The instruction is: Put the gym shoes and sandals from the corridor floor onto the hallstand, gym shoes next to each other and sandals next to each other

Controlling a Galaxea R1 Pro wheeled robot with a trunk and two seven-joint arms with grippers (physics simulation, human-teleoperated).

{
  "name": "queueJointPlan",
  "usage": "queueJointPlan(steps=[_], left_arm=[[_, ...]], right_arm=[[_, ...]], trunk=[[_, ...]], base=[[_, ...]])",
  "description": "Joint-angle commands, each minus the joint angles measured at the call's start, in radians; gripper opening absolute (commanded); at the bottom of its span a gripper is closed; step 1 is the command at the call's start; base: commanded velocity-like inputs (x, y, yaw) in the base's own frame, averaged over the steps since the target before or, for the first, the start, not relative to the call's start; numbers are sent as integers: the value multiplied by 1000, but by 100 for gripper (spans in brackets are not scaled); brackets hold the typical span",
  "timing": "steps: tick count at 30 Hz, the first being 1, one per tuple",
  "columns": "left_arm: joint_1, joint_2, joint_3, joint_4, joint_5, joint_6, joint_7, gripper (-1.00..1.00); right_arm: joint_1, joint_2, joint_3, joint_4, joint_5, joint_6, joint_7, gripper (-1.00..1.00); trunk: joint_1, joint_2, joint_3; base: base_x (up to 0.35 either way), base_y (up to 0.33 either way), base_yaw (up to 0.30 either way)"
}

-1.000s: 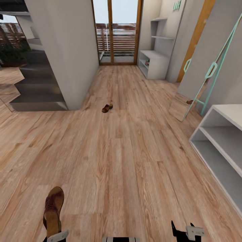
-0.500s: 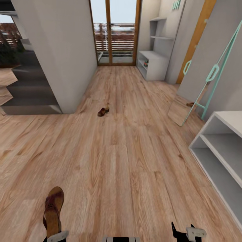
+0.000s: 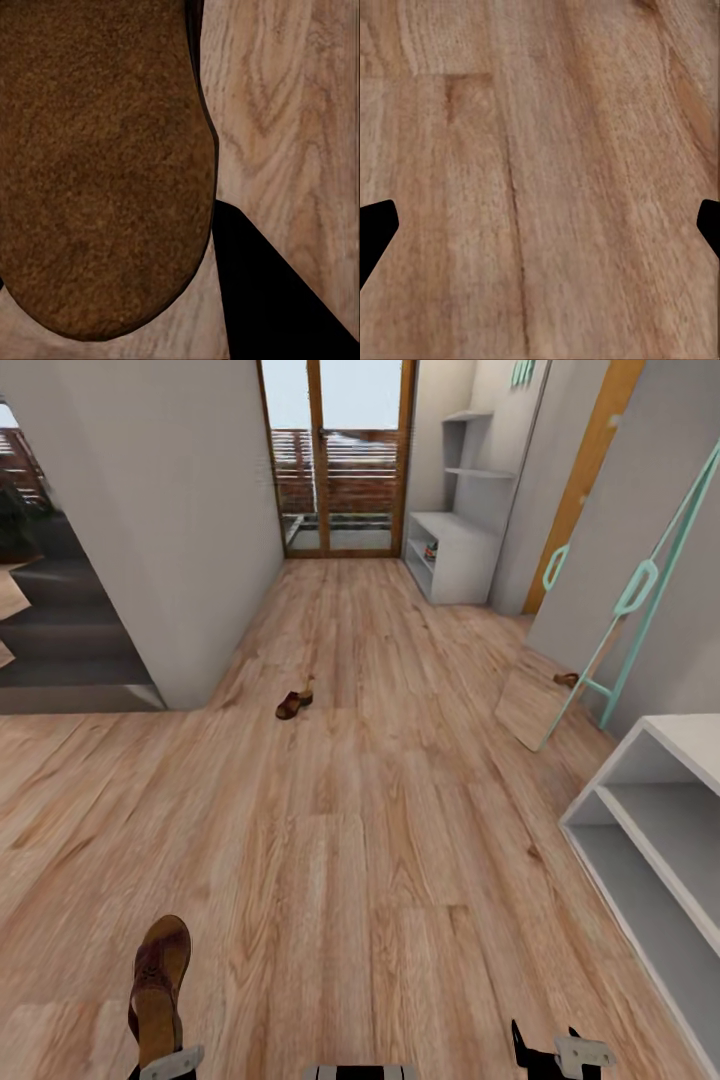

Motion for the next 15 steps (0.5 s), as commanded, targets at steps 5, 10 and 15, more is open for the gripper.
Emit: queueJointPlan(steps=[5, 10, 15], left_arm=[[0, 0, -1, 0, 0, -2, 3, -100], [0, 0, -1, 0, 0, -2, 3, -100], [0, 0, -1, 0, 0, -2, 3, -100]], right_arm=[[-1, 0, -2, 1, -2, -3, 2, 100], [-1, 0, -2, 1, -2, -3, 3, 100], [-1, 0, -2, 1, -2, -3, 4, 100]], trunk=[[0, 0, -1], [0, 0, -1], [0, 0, -1]], base=[[297, -169, 0], [297, -169, 0], [297, -169, 0]])
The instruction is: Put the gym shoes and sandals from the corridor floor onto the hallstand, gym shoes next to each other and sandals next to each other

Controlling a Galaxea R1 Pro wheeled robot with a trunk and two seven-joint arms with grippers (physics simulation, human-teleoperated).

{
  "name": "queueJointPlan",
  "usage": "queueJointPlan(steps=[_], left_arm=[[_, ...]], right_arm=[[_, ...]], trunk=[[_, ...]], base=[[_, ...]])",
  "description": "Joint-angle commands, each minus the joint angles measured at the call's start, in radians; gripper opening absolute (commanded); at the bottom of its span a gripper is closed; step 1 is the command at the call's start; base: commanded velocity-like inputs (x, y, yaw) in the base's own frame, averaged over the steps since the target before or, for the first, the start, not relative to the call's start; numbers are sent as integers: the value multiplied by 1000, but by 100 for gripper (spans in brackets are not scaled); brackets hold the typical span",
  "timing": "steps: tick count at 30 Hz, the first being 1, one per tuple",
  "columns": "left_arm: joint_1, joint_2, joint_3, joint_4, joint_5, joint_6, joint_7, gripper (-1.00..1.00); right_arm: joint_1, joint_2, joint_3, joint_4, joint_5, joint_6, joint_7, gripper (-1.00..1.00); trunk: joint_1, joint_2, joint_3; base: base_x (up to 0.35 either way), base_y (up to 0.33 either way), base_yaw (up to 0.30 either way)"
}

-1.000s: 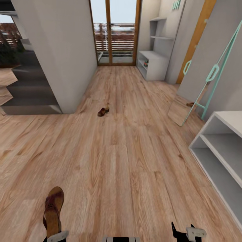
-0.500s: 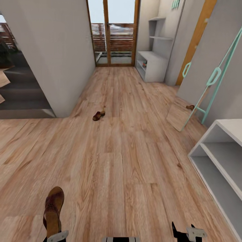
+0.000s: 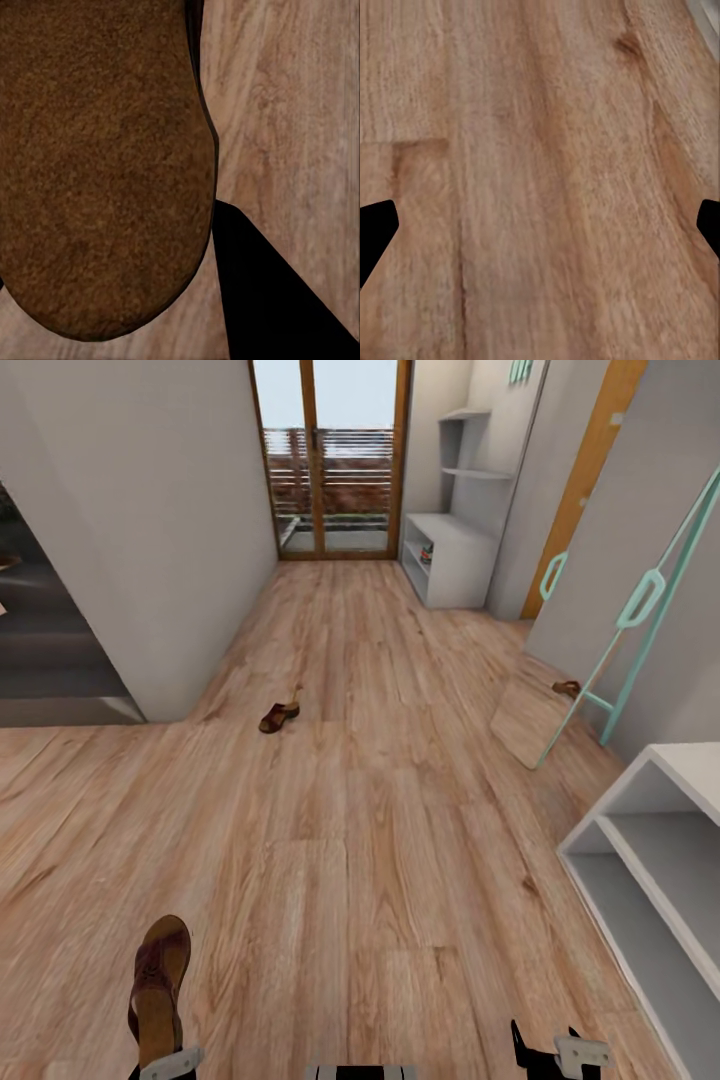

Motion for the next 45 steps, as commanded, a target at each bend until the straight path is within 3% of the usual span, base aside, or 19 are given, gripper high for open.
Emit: queueJointPlan(steps=[1, 13, 45], left_arm=[[0, 0, -1, 0, 0, -2, 3, -100], [0, 0, -1, 0, 0, -2, 3, -100], [-1, 0, -1, 0, 1, -2, 3, -100]], right_arm=[[-1, 0, -3, 1, -2, -3, 2, 100], [-1, -1, -3, 1, -2, -3, 3, 100], [-1, -4, -3, 1, 0, -3, 4, 100]], trunk=[[0, 0, -1], [0, 0, -1], [0, 0, -1]], base=[[297, -169, 0], [302, -152, 0], [339, -2, 0]])
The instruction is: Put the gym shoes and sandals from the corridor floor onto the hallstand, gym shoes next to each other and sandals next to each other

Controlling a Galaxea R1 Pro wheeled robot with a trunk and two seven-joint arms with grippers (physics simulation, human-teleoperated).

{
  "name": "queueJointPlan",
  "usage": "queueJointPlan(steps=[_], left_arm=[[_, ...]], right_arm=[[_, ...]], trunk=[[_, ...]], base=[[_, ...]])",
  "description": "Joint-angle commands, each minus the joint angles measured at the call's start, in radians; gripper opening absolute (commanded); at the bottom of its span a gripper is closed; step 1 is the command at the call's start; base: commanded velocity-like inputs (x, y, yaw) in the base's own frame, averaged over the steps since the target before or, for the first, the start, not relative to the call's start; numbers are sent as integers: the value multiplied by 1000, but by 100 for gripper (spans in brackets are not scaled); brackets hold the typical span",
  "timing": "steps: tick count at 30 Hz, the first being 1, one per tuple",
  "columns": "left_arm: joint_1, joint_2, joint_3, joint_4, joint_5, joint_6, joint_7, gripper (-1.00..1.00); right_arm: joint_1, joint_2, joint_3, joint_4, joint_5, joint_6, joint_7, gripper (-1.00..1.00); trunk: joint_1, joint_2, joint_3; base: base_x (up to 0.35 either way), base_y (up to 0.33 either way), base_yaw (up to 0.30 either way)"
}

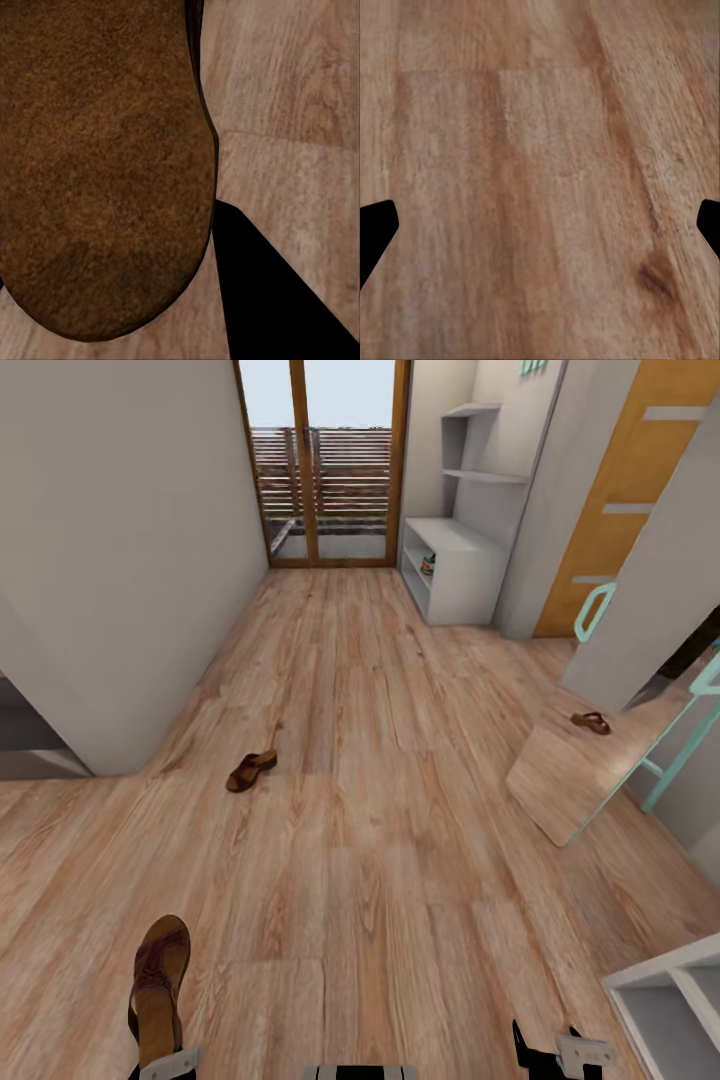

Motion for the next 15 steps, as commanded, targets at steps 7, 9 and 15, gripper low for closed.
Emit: queueJointPlan(steps=[7, 9, 15], left_arm=[[0, 0, -1, 0, 0, -2, 3, -100], [0, 0, -1, 0, 0, -2, 3, -100], [0, 0, -1, 0, 0, -2, 3, -100]], right_arm=[[0, 0, -3, 1, -1, -3, 2, 100], [0, 0, -3, 1, -1, -3, 2, 100], [0, 0, -3, 1, -1, -3, 2, 100]], trunk=[[0, 0, -1], [0, 0, -1], [0, 0, -1]], base=[[340, 0, 0], [340, 0, 0], [340, 0, 0]])
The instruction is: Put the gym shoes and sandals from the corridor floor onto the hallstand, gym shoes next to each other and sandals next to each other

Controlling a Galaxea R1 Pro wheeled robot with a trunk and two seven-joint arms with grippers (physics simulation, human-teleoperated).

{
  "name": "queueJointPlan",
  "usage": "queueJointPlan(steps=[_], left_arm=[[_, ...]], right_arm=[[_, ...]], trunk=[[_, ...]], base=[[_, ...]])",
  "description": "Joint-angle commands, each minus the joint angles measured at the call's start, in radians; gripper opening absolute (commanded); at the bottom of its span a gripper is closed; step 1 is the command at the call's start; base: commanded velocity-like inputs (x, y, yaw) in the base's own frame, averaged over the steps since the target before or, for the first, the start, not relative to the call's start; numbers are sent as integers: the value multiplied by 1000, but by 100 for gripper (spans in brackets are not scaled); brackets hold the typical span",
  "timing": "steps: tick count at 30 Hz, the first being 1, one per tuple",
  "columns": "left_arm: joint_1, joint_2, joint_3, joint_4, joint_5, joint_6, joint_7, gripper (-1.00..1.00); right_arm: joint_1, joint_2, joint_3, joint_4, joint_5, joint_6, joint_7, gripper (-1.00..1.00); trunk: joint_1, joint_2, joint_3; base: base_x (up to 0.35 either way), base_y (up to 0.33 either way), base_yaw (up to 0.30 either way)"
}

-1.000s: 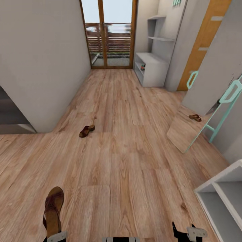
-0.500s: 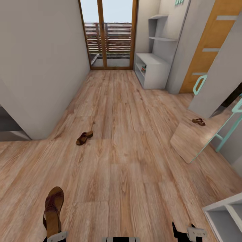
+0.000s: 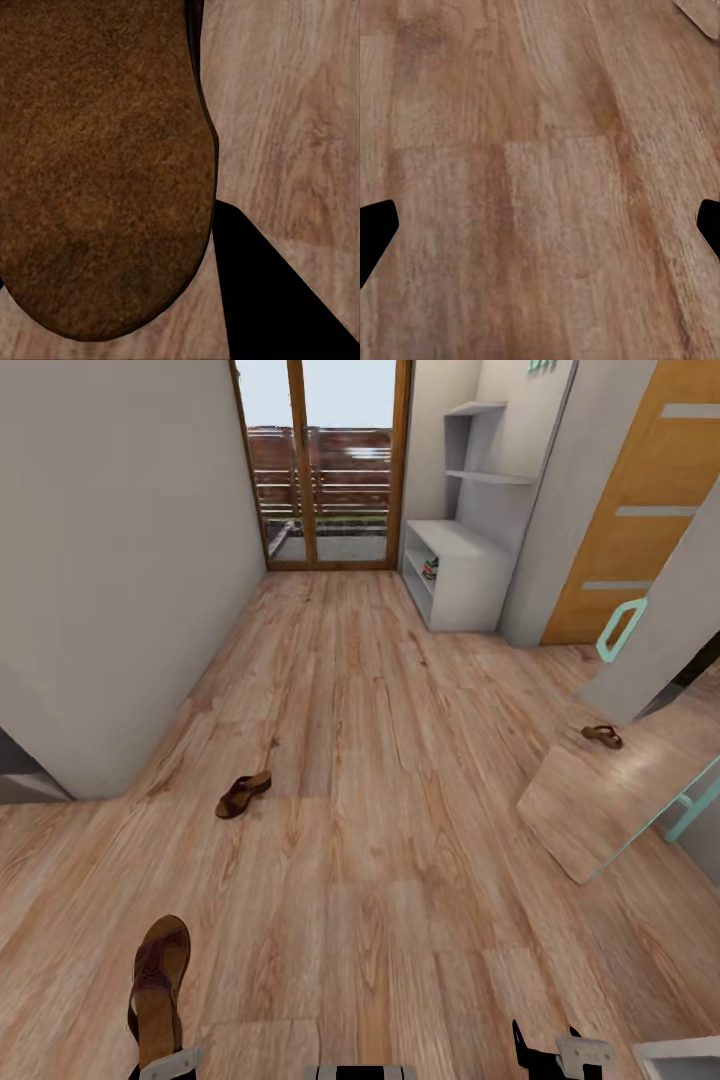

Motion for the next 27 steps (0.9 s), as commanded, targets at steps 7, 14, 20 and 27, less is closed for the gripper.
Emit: queueJointPlan(steps=[7, 14, 20, 27], left_arm=[[-1, 0, -1, 0, -1, -2, 3, -100], [-1, 0, -1, 0, -1, -2, 3, -100], [-1, 0, -1, 0, -1, -2, 3, -100], [0, 0, -1, 0, -1, -2, 3, -100]], right_arm=[[0, 0, -3, 1, -1, -3, 2, 100], [0, 0, -3, 1, -1, -3, 2, 100], [0, 0, -3, 1, -1, -3, 2, 100], [0, 0, -3, 1, -1, -3, 1, 100]], trunk=[[0, 0, -1], [0, 0, -1], [0, 0, -1], [0, 0, -1]], base=[[340, 0, 0], [340, 0, 0], [340, 0, 0], [340, 0, 0]])
